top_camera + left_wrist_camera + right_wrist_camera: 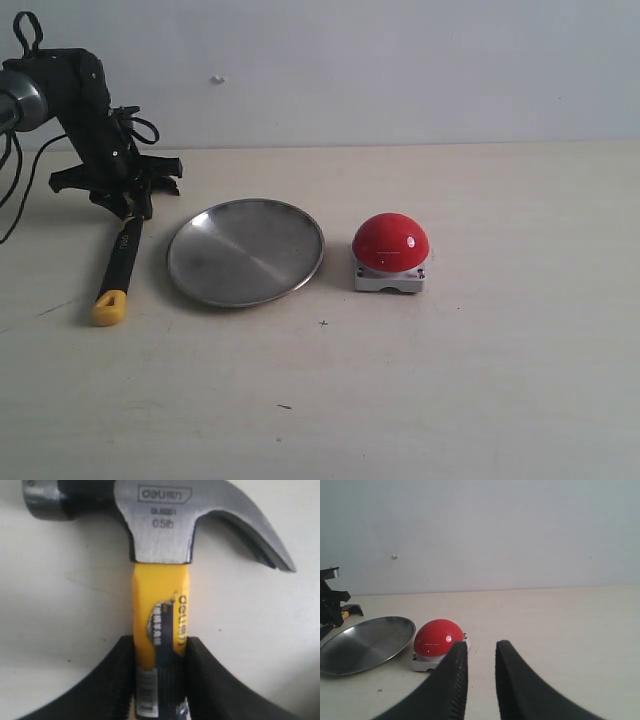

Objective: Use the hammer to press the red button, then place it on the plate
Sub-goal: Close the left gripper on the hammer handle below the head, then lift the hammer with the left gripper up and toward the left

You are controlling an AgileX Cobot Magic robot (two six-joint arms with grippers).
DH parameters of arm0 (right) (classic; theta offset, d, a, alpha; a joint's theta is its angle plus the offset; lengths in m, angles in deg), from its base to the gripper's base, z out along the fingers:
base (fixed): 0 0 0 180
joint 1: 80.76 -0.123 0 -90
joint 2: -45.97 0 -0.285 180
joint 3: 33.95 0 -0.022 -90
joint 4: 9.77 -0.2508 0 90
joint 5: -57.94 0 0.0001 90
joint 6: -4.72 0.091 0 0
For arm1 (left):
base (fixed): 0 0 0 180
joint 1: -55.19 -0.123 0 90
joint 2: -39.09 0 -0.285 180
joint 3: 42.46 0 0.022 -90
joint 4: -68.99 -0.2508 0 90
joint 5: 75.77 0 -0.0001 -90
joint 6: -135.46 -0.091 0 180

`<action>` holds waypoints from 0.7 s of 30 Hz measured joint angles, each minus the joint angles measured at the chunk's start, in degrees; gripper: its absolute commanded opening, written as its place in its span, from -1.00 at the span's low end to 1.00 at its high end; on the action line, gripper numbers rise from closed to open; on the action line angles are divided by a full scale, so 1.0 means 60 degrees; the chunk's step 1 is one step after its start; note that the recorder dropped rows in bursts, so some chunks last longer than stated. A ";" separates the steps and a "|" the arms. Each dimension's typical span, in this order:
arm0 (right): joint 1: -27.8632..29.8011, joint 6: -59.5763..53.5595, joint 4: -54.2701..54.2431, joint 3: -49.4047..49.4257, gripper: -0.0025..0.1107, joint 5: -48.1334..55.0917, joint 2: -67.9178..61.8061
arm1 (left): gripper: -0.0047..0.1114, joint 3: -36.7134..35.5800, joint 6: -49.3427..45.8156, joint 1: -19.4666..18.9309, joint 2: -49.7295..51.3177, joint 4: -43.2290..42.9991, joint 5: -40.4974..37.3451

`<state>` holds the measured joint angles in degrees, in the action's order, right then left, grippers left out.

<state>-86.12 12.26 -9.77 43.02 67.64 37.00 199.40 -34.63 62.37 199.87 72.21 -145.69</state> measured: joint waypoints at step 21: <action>0.0000 0.0000 0.0000 0.0000 -0.58 0.0000 0.0000 | -0.92 -0.0158 -0.0398 0.0381 -0.1313 -0.0382 0.0467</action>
<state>-86.12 12.26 -9.77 43.02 67.64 37.00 198.45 -37.01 64.65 191.99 69.92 -142.89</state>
